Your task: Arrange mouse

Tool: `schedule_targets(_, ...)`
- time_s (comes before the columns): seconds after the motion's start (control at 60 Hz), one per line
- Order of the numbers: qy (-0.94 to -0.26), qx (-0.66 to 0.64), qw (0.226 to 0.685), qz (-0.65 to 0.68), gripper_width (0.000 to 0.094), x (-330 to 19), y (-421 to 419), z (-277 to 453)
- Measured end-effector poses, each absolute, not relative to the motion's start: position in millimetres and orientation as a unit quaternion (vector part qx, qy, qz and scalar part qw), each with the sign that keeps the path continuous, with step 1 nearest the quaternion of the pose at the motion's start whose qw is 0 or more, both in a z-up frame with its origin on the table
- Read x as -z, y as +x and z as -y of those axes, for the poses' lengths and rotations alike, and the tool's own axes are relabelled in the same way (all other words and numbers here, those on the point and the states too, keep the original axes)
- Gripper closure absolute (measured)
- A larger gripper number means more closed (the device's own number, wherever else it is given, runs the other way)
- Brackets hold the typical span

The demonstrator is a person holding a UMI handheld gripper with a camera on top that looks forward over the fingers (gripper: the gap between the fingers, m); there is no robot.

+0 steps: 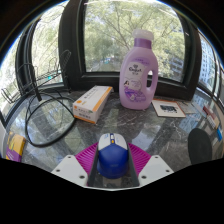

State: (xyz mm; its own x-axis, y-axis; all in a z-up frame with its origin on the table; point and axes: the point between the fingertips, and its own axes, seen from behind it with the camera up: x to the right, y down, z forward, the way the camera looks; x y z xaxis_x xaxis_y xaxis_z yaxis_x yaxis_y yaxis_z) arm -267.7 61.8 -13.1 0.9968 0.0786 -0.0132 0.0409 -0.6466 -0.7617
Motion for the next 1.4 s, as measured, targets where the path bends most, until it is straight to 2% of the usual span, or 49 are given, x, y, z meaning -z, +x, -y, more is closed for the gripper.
schedule_targets(0.217, -0.902, -0.007, 0.430, 0.045, 0.0567, 12, -270, -66)
schedule_targets(0.333, -0.896, -0.025, 0.440, 0.046, 0.0577, -8, -272, -65)
schedule_targets(0.433, -0.871, -0.050, 0.486, 0.050, 0.0577, -81, -275, -66)
schedule_targets(0.6, -0.794, -0.094, 0.600, 0.026, 0.0578, -256, -218, -71)
schedule_targets(0.667, -0.771, -0.088, 0.630, 0.006, 0.0580, -299, -169, -69)
schedule_targets(0.717, -0.770, -0.062, 0.635, 0.000, 0.0580, -306, -126, -68)
schedule_targets(0.767, -0.774, -0.039, 0.631, -0.017, 0.0581, -293, -79, -68)
schedule_targets(0.8, -0.788, -0.022, 0.615, -0.024, 0.0581, -271, -50, -67)
schedule_targets(0.95, -0.855, 0.012, 0.516, -0.052, 0.0580, -124, 39, -48)
schedule_targets(1.017, -0.876, 0.025, 0.480, -0.053, 0.0576, -71, 56, -37)
schedule_targets(1.1, -0.895, 0.028, 0.441, -0.055, 0.0536, -23, 65, -27)
schedule_targets(1.2, -0.907, 0.014, 0.418, -0.054, 0.0456, 8, 63, -20)
schedule_targets(1.267, -0.911, 0.015, 0.409, -0.050, 0.0378, 13, 64, -15)
schedule_targets(1.3, -0.910, 0.021, 0.412, -0.045, 0.0288, 9, 65, -16)
schedule_targets(1.35, -0.907, 0.027, 0.418, -0.033, 0.0078, 3, 65, -13)
schedule_targets(1.4, -0.905, 0.030, 0.424, -0.027, 0.0108, -6, 64, -10)
